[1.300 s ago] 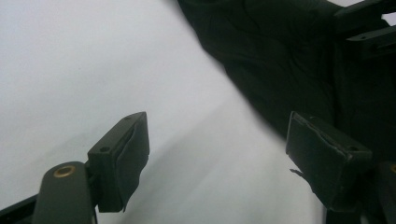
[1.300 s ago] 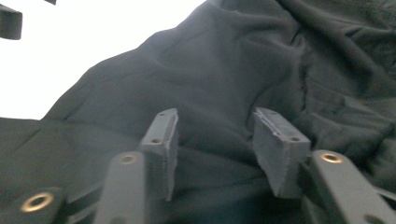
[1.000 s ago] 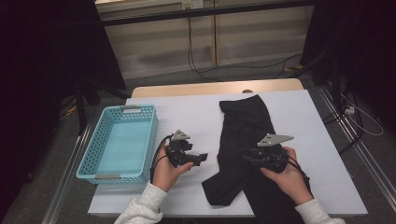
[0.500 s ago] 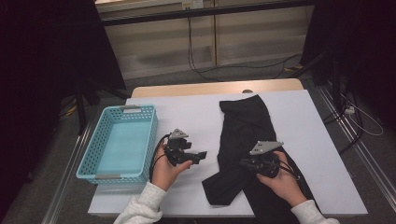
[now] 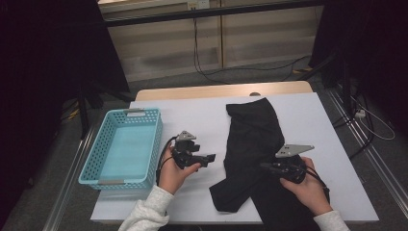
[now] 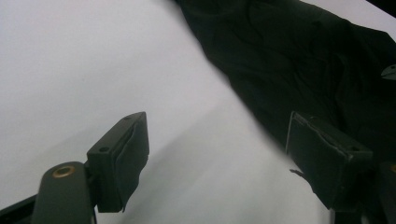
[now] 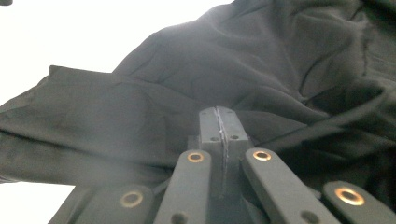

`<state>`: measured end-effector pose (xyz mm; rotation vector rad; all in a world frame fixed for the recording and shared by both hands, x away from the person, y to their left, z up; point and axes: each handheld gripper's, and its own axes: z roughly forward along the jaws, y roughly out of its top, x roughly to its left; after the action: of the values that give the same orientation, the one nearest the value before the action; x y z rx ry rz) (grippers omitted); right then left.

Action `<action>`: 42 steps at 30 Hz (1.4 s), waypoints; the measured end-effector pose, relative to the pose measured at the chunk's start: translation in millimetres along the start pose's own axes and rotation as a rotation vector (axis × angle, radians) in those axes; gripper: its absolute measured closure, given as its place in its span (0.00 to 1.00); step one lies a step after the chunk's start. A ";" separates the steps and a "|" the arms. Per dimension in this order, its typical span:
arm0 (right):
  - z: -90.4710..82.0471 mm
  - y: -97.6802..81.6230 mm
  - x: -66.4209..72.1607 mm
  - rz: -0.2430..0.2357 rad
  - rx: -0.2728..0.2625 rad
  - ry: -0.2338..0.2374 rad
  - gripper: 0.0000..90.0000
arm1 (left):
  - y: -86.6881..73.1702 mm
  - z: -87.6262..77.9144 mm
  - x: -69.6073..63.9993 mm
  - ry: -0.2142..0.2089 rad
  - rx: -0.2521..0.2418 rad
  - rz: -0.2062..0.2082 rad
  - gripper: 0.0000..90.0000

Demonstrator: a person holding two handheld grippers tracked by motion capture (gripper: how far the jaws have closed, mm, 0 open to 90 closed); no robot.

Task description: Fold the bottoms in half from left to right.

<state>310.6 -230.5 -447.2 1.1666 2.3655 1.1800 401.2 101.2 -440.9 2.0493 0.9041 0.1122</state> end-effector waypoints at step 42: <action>18.5 15.5 11.7 -0.054 0.002 0.088 0.99 | -9.1 -14.0 3.1 0.020 0.010 -0.014 0.23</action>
<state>321.3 -206.0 -445.9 1.0650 2.4465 1.2359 392.9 116.0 -439.8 2.0537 0.9327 0.1210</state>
